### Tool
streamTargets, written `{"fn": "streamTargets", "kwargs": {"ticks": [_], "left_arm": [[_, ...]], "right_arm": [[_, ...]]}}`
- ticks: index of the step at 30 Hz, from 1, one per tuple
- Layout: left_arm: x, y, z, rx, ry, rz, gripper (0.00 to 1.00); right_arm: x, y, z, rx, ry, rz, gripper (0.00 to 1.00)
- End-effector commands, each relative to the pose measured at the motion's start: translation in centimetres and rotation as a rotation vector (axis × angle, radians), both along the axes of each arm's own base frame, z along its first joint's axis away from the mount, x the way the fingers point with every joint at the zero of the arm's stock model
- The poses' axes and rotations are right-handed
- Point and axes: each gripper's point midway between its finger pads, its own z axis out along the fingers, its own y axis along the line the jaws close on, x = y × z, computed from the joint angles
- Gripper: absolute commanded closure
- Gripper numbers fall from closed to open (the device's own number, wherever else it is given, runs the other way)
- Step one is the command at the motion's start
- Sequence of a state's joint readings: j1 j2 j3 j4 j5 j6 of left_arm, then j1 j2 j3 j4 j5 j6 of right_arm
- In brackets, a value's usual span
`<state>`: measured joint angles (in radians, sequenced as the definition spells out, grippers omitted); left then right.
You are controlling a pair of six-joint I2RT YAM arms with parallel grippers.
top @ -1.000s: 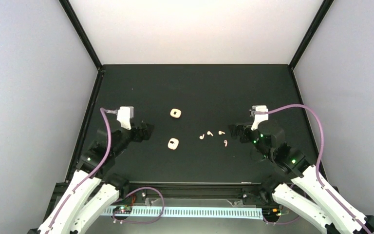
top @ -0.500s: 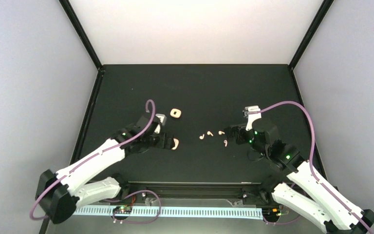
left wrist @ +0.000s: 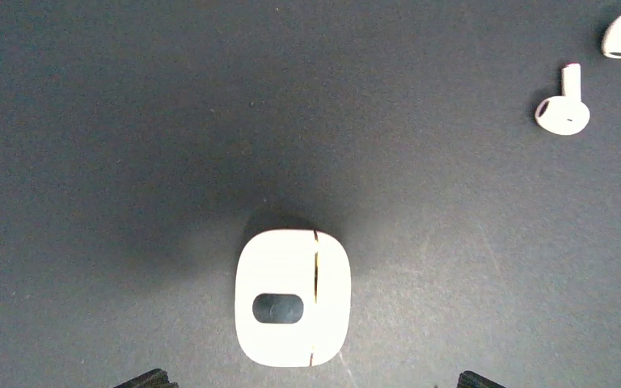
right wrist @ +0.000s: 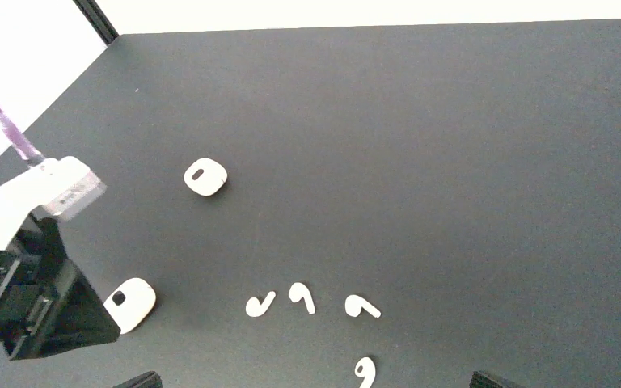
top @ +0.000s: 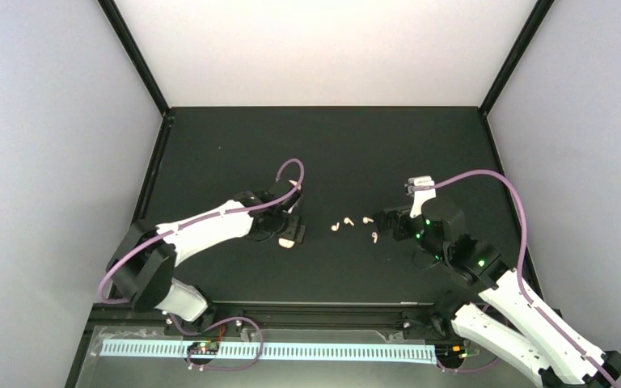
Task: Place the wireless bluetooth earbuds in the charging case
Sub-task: Adjust the charging case at the center of the board.
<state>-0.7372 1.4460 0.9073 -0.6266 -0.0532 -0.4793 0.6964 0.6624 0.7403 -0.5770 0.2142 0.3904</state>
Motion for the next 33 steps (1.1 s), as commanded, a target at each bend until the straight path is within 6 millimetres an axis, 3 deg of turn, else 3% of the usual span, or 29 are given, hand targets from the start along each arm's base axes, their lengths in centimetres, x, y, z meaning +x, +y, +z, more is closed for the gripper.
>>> {"fn": "streamTargets", "kwargs": {"ticks": [1,16,33], "left_arm": [[1.0,-1.0,-0.2,0.036,-0.004,-0.028,0.07],[1.5,-1.4,-3.8,0.109,0.052,-0.042,0.21],[1.2,-1.4,-5.2,0.113,0.072,-0.050,0.37]], "right_arm": [[-0.5,0.1,-0.2,-0.006,0.002,0.025,0.00],[-0.7,0.1,-0.1,0.002,-0.003,0.031,0.00],[-0.6,0.2,-0.2,-0.001,0.000,0.030,0.00]]}}
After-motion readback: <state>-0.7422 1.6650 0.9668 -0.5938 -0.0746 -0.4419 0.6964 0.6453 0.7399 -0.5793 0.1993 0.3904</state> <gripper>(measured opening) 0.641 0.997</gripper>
